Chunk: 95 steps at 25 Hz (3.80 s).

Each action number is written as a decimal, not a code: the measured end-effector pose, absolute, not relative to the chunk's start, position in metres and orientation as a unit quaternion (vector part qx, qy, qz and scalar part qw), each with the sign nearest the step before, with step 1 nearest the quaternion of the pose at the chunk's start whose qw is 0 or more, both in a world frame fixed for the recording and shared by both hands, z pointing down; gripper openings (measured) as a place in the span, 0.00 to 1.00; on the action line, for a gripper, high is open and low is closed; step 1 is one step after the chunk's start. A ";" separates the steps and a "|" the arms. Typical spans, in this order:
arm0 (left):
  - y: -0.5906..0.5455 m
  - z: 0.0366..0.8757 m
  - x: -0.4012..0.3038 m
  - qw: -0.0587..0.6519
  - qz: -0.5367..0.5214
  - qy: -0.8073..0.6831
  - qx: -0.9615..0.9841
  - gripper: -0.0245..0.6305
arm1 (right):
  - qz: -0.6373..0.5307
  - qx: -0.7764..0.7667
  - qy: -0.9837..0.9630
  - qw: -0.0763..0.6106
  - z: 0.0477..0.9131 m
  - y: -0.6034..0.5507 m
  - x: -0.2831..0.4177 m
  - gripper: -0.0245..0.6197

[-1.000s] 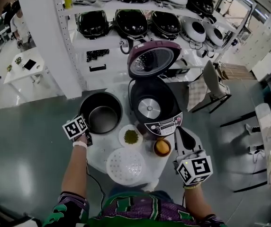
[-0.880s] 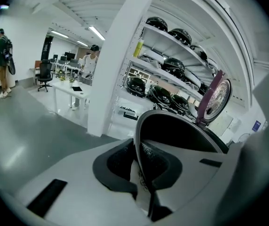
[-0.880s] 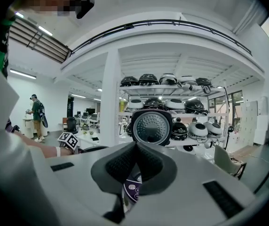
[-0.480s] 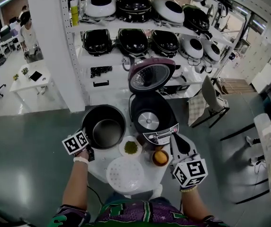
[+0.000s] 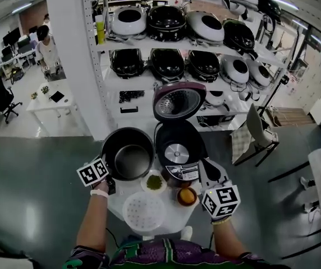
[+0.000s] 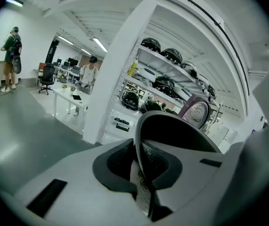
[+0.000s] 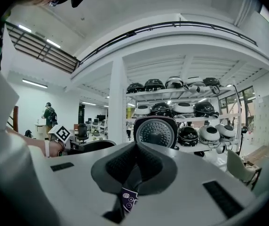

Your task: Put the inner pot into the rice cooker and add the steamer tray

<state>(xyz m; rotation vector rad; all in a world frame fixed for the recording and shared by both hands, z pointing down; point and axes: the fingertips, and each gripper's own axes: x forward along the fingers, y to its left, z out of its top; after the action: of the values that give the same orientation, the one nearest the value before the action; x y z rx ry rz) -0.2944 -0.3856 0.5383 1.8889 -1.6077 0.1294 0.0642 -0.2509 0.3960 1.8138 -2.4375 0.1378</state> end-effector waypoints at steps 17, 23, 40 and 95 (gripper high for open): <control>-0.376 0.467 -0.207 0.305 0.001 -0.616 0.727 0.10 | 0.040 0.571 -0.820 0.023 0.369 -0.247 0.138 0.05; -0.385 0.461 -0.168 0.299 0.009 -0.608 0.736 0.10 | 0.043 0.572 -0.819 0.019 0.373 -0.245 0.162 0.05; -0.424 0.473 -0.062 0.301 0.015 -0.592 0.747 0.10 | 0.056 0.575 -0.816 0.021 0.387 -0.252 0.241 0.05; -0.495 0.616 0.001 0.344 0.176 -0.589 0.710 0.12 | 0.105 0.560 -0.821 0.039 0.449 -0.315 0.297 0.05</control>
<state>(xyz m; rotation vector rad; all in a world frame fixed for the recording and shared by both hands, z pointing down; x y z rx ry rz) 0.0006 -0.4951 0.6164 1.8437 -1.5287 0.4577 0.2974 -0.3153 0.4489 1.7177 -2.5158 0.3209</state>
